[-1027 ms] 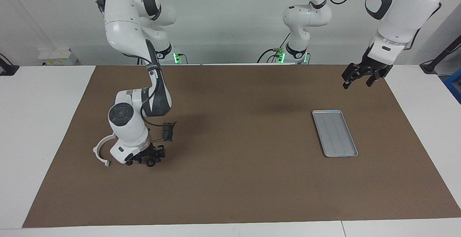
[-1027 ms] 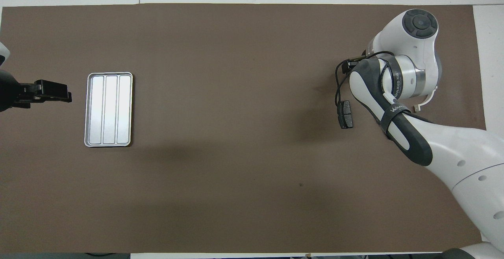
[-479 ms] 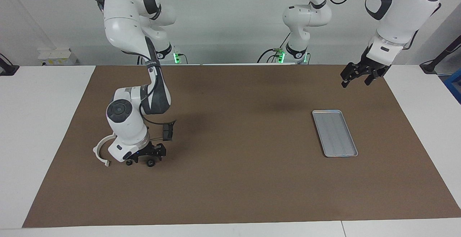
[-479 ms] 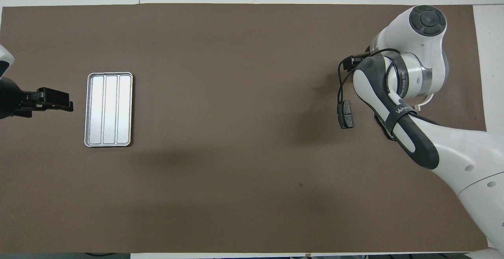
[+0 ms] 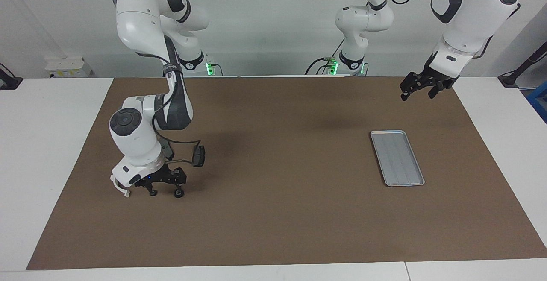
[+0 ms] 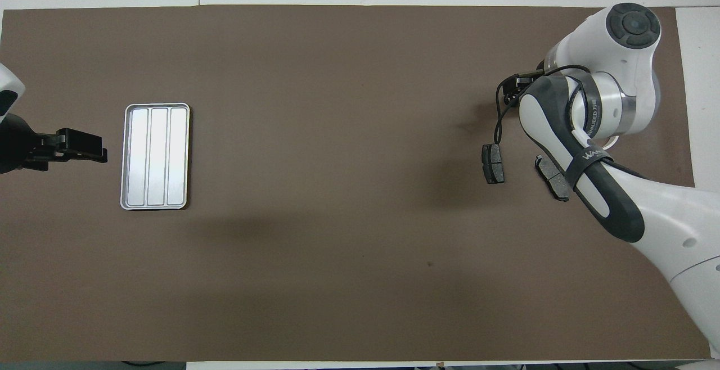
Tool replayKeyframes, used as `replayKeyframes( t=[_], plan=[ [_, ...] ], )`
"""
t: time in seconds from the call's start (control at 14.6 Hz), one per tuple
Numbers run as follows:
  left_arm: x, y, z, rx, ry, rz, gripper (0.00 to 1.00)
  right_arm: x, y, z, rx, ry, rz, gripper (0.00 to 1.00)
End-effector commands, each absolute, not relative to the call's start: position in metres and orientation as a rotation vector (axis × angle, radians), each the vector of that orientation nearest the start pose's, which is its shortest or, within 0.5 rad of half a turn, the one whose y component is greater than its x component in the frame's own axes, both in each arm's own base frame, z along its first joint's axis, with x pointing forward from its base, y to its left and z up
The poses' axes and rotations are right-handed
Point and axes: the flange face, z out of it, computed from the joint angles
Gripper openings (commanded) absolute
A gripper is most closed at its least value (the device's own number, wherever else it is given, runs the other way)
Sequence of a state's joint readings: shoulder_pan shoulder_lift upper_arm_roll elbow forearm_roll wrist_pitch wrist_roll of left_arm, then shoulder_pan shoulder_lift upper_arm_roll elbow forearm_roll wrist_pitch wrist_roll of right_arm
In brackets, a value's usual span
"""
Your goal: Place bearing gear from tray to pile
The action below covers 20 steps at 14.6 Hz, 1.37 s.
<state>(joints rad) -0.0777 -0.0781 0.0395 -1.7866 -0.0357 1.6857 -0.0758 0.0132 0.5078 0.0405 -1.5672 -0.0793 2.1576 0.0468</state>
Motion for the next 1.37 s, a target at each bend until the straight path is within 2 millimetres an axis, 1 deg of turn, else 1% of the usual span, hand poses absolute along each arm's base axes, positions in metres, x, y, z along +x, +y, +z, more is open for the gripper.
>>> replayKeyframes(
  t=[0.0, 0.14, 0.21, 0.41, 0.55, 0.62, 0.82, 0.89, 0.96, 1.03, 1.3],
  plan=[
    [0.522, -0.026, 0.576, -3.197, -0.044, 0.052, 1.0, 0.677, 0.033, 0.401, -3.197, -0.098, -0.109, 1.0],
    [0.522, -0.026, 0.575, -3.197, -0.042, 0.052, 1.0, 0.655, 0.032, 0.434, -3.198, -0.088, -0.077, 1.0],
    [0.522, -0.026, 0.575, -3.195, -0.041, 0.052, 1.0, 0.639, 0.032, 0.456, -3.2, -0.086, -0.082, 1.0],
    [0.522, -0.027, 0.575, -3.196, -0.034, 0.047, 1.0, 0.584, 0.029, 0.513, -3.204, -0.073, -0.121, 1.0],
    [0.522, -0.027, 0.575, -3.196, -0.034, 0.049, 1.0, 0.556, 0.026, 0.545, -3.207, -0.058, -0.072, 1.0],
    [0.522, -0.027, 0.575, -3.196, -0.034, 0.047, 1.0, 0.541, 0.03, 0.565, -3.201, -0.058, -0.066, 1.0],
    [0.523, -0.026, 0.575, -3.196, -0.034, 0.046, 1.0, 0.503, 0.034, 0.609, -3.2, -0.055, -0.047, 1.0],
    [0.523, -0.026, 0.576, -3.196, -0.034, 0.044, 1.0, 0.495, 0.038, 0.618, -3.169, -0.046, -0.029, 1.0],
    [0.523, -0.026, 0.576, -3.196, -0.034, 0.044, 1.0, 0.49, 0.045, 0.625, -3.128, -0.041, -0.001, 1.0],
    [0.523, -0.026, 0.576, -3.196, -0.034, 0.044, 1.0, 0.488, 0.046, 0.629, -3.119, -0.013, 0.012, 1.0],
    [0.523, -0.025, 0.575, -3.196, -0.037, 0.046, 1.0, 0.486, 0.046, 0.626, -3.12, 0.03, 0.056, 1.0]
  ],
)
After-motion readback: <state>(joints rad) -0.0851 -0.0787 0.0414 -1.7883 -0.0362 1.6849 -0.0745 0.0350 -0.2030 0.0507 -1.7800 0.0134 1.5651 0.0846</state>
